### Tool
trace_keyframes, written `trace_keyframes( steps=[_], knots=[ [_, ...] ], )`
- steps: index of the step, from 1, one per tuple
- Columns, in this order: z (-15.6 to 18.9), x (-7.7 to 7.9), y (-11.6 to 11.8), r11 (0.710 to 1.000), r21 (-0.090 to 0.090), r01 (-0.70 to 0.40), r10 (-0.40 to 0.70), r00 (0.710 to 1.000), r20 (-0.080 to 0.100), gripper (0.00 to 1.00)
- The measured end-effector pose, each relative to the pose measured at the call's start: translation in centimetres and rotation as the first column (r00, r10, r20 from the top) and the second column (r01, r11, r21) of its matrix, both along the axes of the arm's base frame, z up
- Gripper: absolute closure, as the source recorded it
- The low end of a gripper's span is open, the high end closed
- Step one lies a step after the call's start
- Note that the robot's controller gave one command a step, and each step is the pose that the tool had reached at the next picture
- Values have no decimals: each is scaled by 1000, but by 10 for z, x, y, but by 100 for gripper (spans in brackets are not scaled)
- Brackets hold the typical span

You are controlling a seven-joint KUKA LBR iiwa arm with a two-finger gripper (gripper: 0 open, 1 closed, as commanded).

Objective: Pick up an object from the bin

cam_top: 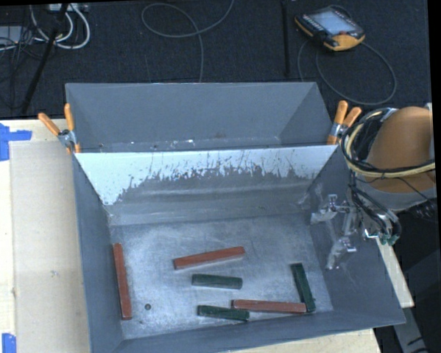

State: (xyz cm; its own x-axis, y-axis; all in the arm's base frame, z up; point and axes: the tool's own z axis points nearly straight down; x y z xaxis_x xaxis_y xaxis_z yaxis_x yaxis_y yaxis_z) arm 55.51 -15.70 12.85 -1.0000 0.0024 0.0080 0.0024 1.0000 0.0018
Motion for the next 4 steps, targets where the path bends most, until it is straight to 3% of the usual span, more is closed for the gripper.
trace_keyframes(
  steps=[1, 2, 3, 4],
  knots=[
    [4, 2, 1, 1000, -1, -4, 4, 1000, 7, 0],
    [-44, -29, 1, 936, -2, -353, 353, 936, 10, 0],
    [4, -51, 10, 859, 2, -512, 512, 859, 7, 0],
    [-1, -52, 8, 730, -2, -683, 683, 730, 9, 0]
  ],
)
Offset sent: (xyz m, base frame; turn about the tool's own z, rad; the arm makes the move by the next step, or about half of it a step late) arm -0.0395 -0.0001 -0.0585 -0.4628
